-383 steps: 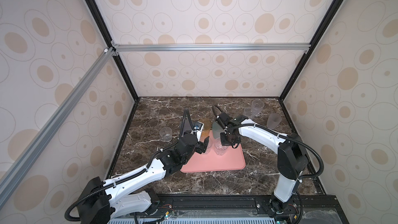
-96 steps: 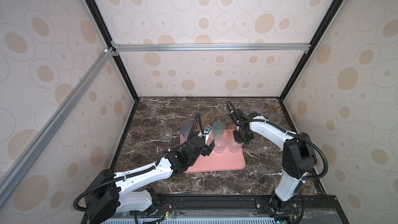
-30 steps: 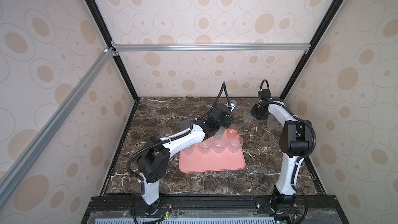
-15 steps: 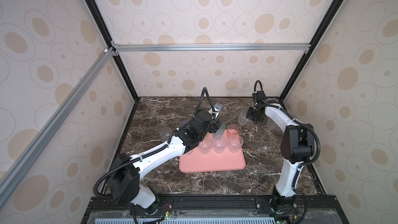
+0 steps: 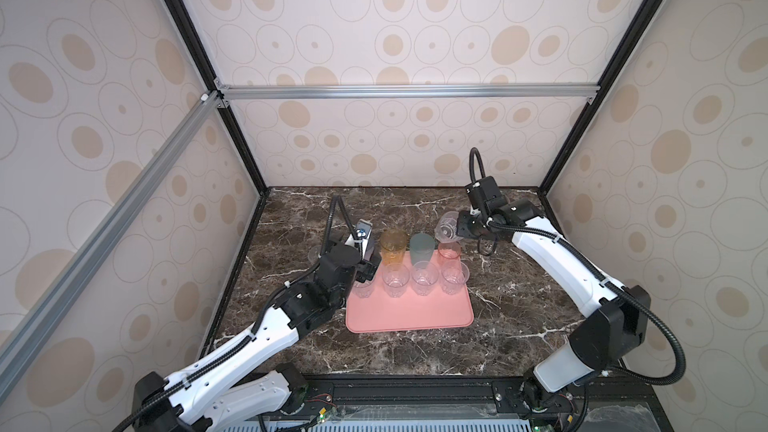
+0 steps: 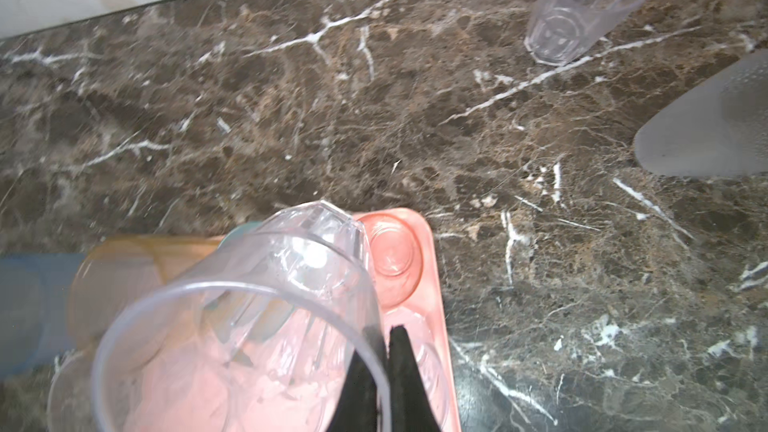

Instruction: Place the glasses into the tray

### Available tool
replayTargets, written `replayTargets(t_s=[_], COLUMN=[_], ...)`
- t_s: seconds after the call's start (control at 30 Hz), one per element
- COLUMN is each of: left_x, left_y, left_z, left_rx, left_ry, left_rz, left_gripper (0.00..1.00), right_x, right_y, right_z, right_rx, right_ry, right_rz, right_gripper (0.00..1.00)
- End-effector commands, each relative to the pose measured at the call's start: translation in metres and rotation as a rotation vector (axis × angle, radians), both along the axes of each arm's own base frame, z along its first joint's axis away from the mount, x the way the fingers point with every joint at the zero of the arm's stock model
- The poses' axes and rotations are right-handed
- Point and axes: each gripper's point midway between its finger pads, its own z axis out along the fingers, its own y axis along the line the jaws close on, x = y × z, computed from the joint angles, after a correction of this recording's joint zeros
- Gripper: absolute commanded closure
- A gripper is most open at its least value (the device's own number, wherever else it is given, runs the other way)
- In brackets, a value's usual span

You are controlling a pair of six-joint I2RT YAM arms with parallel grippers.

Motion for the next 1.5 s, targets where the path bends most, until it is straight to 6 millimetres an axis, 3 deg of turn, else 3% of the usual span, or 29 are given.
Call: replayTargets(t_s=[0.0, 0.17, 0.37, 0.57, 0.67, 0.87, 1.1, 1.27, 1.47], left_x=[-0.017, -0.031, -0.035, -0.034, -0.030, -0.018, -0.009, -0.005, -0.003], left_y=[0.038, 0.062, 0.066, 0.075, 0.075, 0.079, 0.105, 0.115, 0.122], left_z=[-0.020, -0.023, -0.030, -0.038, -0.046, -0.072, -0.094, -0.103, -0.106], left_rx=[-0.006, -0.081, -0.147, -0.185, -0.213, -0.285, -0.351, -0.372, -0.370], left_ry=[0.082, 0.120, 0.153, 0.174, 0.205, 0.277, 0.335, 0.358, 0.359], left_rz=[0.118, 0.182, 0.209, 0.266, 0.267, 0.280, 0.353, 0.377, 0.396], left_gripper=[0.10, 0.10, 0.11, 0.12, 0.13, 0.14, 0.15, 0.17, 0.17], right_x=[-0.036, -0.085, -0.137, -0.170, -0.185, -0.178, -0.160, -0.156, -0.149], right_y=[0.004, 0.034, 0.091, 0.138, 0.167, 0.208, 0.236, 0.249, 0.250], right_z=[0.012, 0.012, -0.009, -0.028, -0.048, -0.078, -0.102, -0.120, -0.142], right_rx=[-0.012, -0.022, -0.056, -0.165, -0.205, -0.225, -0.251, -0.238, -0.230], right_ry=[0.009, 0.044, 0.094, 0.152, 0.214, 0.233, 0.268, 0.313, 0.352], right_rz=[0.030, 0.129, 0.268, 0.417, 0.508, 0.564, 0.591, 0.602, 0.581], right_gripper=[1.00, 1.00, 1.00, 1.00, 1.00, 1.00, 1.00, 1.00, 1.00])
